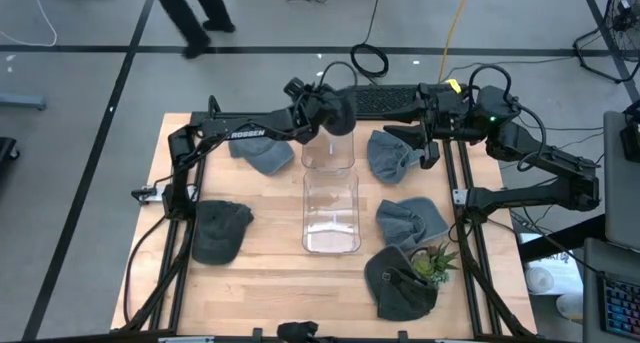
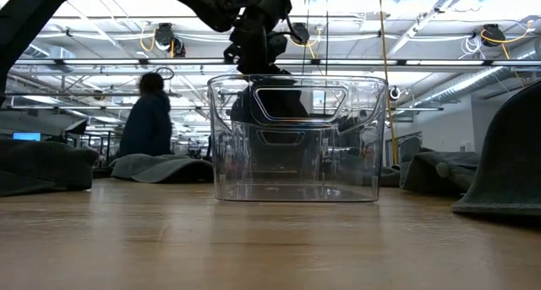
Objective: Pick & Place hat
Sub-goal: Put the top right black cap into the top transparent bin, then put the top black cap into the top transparent bin
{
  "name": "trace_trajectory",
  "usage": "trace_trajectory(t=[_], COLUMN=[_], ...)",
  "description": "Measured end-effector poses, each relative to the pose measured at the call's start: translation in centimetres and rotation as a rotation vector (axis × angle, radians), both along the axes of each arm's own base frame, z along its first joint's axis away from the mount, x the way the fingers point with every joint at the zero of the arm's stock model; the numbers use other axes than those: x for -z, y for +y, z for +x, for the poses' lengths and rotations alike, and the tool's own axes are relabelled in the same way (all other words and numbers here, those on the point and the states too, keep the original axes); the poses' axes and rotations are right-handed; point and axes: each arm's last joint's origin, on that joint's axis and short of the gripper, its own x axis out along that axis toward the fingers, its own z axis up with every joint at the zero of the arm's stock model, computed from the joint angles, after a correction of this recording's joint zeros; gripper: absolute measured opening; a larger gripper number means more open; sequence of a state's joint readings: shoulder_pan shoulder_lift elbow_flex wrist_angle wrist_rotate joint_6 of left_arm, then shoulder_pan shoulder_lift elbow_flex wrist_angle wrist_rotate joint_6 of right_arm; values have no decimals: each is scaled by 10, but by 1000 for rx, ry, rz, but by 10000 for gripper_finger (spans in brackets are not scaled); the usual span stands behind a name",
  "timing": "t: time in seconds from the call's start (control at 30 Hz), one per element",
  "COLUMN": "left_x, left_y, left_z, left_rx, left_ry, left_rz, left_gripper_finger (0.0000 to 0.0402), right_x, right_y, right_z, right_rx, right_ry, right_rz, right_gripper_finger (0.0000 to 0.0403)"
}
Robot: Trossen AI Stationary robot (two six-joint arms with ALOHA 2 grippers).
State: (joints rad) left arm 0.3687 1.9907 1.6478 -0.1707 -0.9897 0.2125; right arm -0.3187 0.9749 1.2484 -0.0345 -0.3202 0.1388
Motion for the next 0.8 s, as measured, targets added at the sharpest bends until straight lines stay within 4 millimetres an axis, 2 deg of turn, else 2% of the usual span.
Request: trace_trajectory(t=[0.23, 0.5, 0.67, 0.8], left_x=[3, 2, -14, -36], left_y=[-1, -1, -7, -17], left_z=[-1, -3, -5, -7], left_rx=[14, -31, -89, 9], left_ry=[28, 94, 23, -86], left_rz=[-27, 17, 74, 65], left_gripper_finger=[159, 231, 263, 274], right_x=[0, -1, -1, -1], right_y=[2, 2, 2, 2], right_z=[0, 0, 0, 0], right_rx=[-54, -54, -53, -52], right_ry=[3, -5, -5, -5], right_rz=[-2, 3, 6, 4], right_gripper_finger=[128, 128, 128, 128])
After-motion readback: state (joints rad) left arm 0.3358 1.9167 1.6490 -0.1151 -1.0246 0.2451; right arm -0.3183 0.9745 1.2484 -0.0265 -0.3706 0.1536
